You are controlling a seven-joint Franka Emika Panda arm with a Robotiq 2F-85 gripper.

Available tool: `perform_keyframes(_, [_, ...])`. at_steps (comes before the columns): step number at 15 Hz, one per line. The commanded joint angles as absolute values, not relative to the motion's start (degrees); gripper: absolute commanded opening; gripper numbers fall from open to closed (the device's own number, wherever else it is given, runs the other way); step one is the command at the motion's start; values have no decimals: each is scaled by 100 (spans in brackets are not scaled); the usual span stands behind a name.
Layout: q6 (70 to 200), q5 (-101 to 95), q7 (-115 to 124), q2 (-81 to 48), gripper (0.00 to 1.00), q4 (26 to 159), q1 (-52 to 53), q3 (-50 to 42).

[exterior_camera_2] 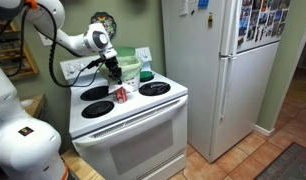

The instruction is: Use the paper towel to lift the coke can and throw it in the bin

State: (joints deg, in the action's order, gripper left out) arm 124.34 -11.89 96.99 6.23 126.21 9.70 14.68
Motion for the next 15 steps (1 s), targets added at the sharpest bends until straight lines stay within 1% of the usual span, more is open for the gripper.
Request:
perform_keyframes(1, [12524,-1565,9929,707,0,12813,961,1476])
perform_keyframes(6, [12737,-1496,9896,877,0,12867,963,1444])
perform_keyframes(9, [12604,-1607,9906,982,0,12906,938,1467])
perform_keyframes(12, [12479,-1725,9853,959,0,12963,906,1476])
perform_keyframes(15, [12647,-1829,9855,888,0,13059,899,1476])
